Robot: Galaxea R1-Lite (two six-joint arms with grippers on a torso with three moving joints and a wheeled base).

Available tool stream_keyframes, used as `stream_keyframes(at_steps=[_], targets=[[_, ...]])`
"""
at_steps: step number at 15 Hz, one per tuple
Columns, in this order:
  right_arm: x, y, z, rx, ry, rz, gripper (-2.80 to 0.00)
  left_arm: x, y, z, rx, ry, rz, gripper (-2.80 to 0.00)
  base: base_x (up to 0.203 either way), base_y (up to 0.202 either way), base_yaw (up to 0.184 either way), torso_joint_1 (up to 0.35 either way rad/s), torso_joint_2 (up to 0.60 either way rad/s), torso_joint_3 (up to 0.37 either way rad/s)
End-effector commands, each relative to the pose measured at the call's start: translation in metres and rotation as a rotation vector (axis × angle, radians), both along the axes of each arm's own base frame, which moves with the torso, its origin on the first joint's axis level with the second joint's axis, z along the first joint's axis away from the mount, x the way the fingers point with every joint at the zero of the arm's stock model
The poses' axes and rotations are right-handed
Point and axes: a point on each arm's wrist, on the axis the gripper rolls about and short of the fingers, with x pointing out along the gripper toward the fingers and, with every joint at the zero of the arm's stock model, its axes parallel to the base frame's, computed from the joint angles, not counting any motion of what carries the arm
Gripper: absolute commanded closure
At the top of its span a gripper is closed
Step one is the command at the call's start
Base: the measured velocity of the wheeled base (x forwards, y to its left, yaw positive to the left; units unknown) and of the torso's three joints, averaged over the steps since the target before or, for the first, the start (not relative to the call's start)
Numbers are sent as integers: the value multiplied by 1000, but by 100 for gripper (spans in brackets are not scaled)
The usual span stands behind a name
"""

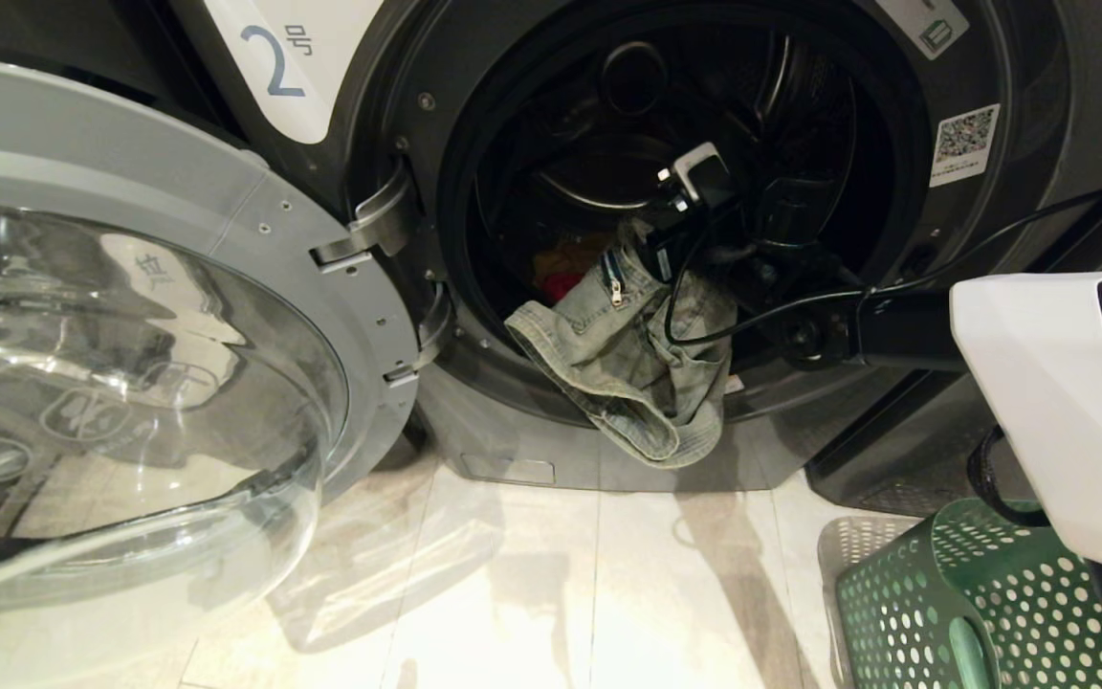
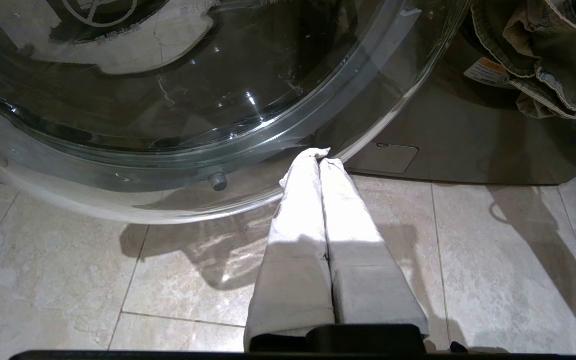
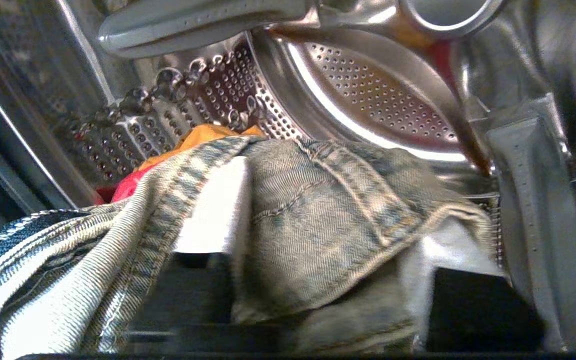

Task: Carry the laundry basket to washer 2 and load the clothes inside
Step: Place the clothes into the washing machine

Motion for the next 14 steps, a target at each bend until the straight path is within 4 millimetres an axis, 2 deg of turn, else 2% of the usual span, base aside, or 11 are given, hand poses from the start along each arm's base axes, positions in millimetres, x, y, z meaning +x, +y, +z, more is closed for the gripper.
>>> stream_keyframes(at_steps=[1, 6, 8, 10, 14], targets=[[-2, -1, 5, 7, -28, -1, -280, 3, 0, -11, 0, 39, 2, 0, 0, 0, 0, 0, 0, 0], [-13, -5, 32, 87, -224, 4, -280, 3, 0, -11, -1, 39, 1, 0, 0, 0, 0, 0, 0, 0], [-20, -7, 44, 115, -240, 11, -280, 3, 0, -11, -1, 38, 0, 0, 0, 0, 0, 0, 0, 0], [-16, -6, 33, 94, -181, 5, -280, 3, 0, -11, 0, 38, 0, 0, 0, 0, 0, 0, 0, 0], [-16, -7, 25, 66, -129, 7, -280, 3, 0, -11, 0, 38, 0, 0, 0, 0, 0, 0, 0, 0]])
